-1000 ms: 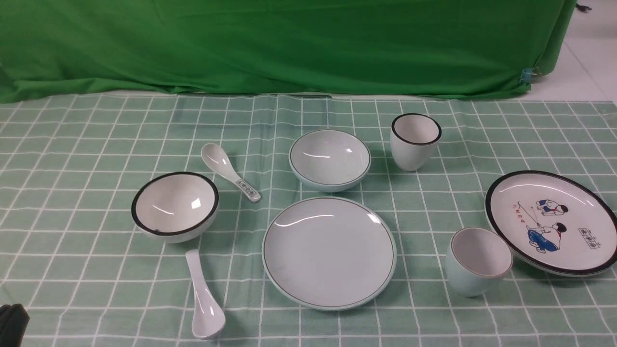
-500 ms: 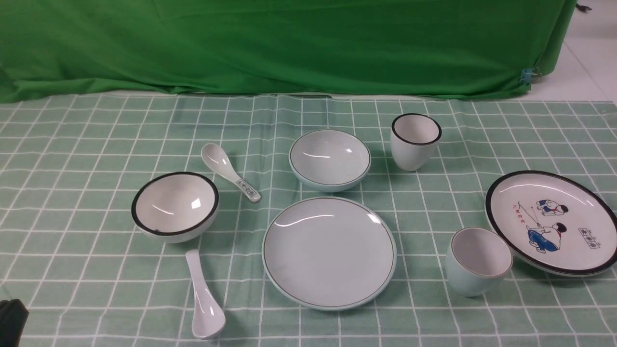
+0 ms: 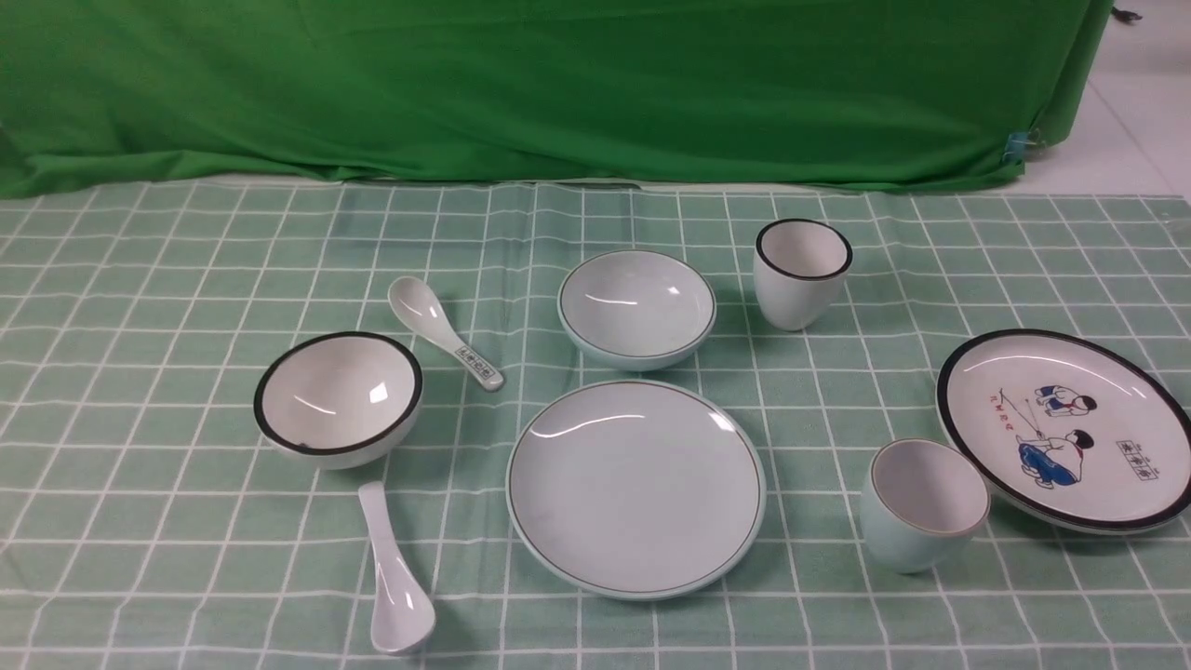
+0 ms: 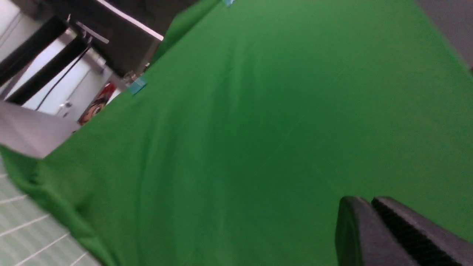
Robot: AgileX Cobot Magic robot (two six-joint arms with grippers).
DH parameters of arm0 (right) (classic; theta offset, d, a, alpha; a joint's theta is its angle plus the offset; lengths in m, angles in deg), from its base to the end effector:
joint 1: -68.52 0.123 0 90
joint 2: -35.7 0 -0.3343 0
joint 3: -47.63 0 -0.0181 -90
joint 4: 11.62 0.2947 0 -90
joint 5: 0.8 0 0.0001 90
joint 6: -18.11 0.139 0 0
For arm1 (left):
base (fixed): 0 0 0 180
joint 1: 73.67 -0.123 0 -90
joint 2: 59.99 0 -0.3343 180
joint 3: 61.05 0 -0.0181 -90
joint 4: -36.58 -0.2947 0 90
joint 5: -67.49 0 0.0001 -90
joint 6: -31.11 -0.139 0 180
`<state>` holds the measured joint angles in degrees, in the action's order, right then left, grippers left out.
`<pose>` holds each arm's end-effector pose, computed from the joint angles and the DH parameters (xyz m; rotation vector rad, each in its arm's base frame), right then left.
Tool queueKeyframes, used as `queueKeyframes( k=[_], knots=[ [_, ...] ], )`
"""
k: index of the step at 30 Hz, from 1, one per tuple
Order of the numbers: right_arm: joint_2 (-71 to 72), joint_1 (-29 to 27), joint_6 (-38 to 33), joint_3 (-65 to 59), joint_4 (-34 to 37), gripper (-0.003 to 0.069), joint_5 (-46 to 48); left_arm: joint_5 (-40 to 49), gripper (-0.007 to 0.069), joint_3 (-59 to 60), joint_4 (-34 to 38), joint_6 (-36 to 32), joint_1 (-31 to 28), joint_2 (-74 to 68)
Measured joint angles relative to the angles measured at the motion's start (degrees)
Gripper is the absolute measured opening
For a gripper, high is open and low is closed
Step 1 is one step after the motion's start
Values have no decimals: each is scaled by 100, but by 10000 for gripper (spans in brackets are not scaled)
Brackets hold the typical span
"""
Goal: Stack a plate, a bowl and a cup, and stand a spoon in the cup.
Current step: Use the left arm to grab a blue rice bowl
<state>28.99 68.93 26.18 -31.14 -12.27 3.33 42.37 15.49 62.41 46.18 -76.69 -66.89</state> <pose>0.0993 0.0006 0.2042 0.0963 1.5620 0.1070 0.0764 0.0297 0.2819 -0.5381 0.9336 -0.4644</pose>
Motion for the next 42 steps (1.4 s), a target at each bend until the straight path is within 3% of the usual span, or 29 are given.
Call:
queueKeyframes(
  k=[4,9,11,15,16,18,21,24,29,36,39,42],
  knots=[
    [0,0,1430,0,225,242,-1160,715,17,-1274,-1005,349,0,-499],
    [0,0,1768,0,266,237,-1739,3525,17,-3361,-1453,310,0,-2154],
    [0,0,1754,0,273,232,-1824,4802,17,-4116,-1426,-172,0,-3063],
    [0,84,1904,120,291,221,-1688,6305,17,-5035,-890,-1462,0,-4832],
    [-7,96,1917,154,291,213,-1533,6305,17,-5035,-842,-1462,0,-4921],
    [-226,311,1811,821,291,125,-255,6653,8,-5425,-254,-2284,46,-6031],
    [-800,724,1093,1795,285,44,1298,6657,4,-5743,-286,-2476,409,-6950],
    [-1876,1356,466,2995,189,26,3065,6665,1,-6309,-1015,-2058,1222,-7862],
    [-3614,2015,256,4018,-343,23,4890,7192,1,-7806,-2103,-1262,2231,-9292],
    [-4259,2221,206,4165,-467,23,4539,7533,47,-9569,-2282,-1162,2543,-10831],
    [-4265,2229,206,4177,-472,23,4378,7363,127,-10062,-2364,-1129,2573,-11353],
    [-4265,2227,193,4177,-472,23,4316,7150,273,-10483,-2583,-819,2574,-11926]
  ],
)
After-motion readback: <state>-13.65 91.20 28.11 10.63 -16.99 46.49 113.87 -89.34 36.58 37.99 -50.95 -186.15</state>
